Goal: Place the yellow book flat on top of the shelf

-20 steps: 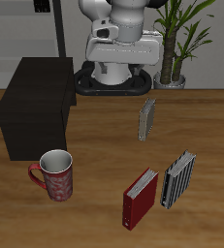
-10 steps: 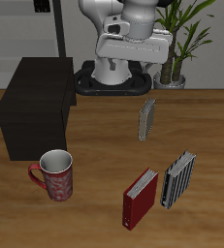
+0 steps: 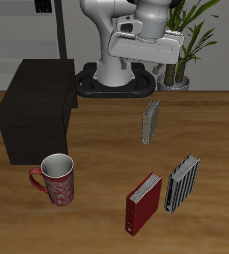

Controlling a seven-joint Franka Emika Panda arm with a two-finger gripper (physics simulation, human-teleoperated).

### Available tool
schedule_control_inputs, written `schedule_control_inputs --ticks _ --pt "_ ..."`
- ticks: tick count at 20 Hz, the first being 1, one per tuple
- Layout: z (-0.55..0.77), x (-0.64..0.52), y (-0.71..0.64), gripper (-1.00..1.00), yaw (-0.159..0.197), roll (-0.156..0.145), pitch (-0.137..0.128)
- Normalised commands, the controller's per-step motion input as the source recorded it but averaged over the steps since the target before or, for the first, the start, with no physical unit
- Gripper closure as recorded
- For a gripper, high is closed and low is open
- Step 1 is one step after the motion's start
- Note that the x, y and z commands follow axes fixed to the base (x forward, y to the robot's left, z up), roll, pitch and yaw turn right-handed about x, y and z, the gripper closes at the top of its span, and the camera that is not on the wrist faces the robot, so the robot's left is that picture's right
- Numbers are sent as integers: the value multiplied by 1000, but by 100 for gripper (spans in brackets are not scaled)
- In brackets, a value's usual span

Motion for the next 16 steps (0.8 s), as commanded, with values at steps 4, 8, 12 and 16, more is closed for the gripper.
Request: schedule_control_inputs --ticks 4,8,12,16 --pt "-356 -223 308 -100 -15 91 37" --pt "-264 -196 242 -100 -16 65 16" --pt "-273 -198 251 -100 9 49 -14" --pt "-354 -205 264 -100 11 36 -52"
